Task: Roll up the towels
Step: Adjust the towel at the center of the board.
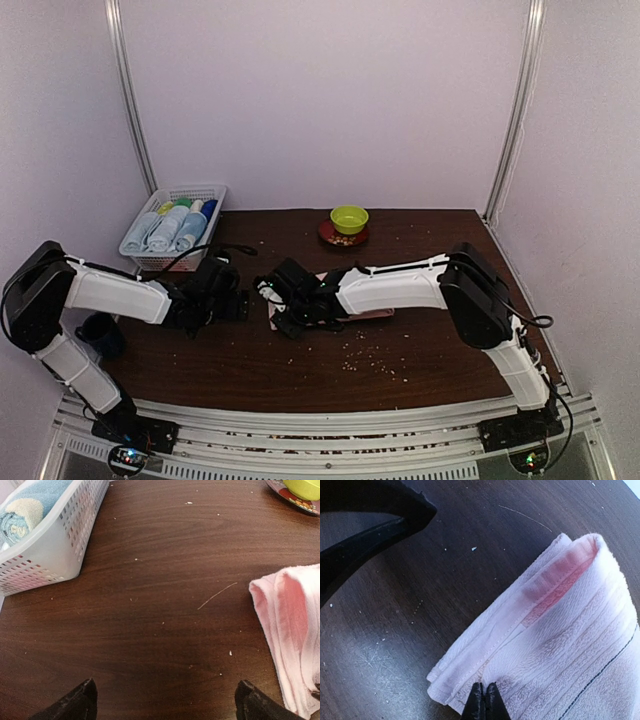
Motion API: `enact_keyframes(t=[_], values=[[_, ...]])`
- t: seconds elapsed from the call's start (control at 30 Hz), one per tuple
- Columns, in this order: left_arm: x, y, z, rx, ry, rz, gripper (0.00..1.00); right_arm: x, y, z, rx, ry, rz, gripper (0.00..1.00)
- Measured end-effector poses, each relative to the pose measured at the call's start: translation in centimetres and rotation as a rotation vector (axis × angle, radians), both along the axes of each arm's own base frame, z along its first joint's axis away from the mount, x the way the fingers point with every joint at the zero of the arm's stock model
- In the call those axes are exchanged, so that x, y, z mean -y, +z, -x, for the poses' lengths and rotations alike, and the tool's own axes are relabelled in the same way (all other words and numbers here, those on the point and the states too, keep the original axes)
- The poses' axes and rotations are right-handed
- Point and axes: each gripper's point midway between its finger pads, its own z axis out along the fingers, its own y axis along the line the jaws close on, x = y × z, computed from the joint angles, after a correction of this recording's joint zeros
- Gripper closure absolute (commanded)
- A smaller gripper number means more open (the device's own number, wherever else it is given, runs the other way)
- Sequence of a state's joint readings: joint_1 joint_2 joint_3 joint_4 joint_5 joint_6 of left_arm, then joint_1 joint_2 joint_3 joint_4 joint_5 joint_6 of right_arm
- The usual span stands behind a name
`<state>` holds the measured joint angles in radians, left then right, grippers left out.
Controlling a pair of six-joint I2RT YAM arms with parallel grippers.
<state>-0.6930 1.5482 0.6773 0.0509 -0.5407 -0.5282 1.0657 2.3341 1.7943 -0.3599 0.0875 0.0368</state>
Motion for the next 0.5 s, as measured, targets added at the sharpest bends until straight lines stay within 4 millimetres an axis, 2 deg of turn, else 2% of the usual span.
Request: enact_keyframes(t=[0.2, 0.5], values=[[0.0, 0.0, 0.0, 0.0, 0.0, 0.0, 0.02, -0.1, 0.8, 0.1, -0.002, 0.003, -0.016, 1.0], [0.0, 0.0, 0.0, 0.0, 0.0, 0.0, 0.02, -0.4, 4.6, 0.2, 0.02, 0.005, -0.081, 1.0]])
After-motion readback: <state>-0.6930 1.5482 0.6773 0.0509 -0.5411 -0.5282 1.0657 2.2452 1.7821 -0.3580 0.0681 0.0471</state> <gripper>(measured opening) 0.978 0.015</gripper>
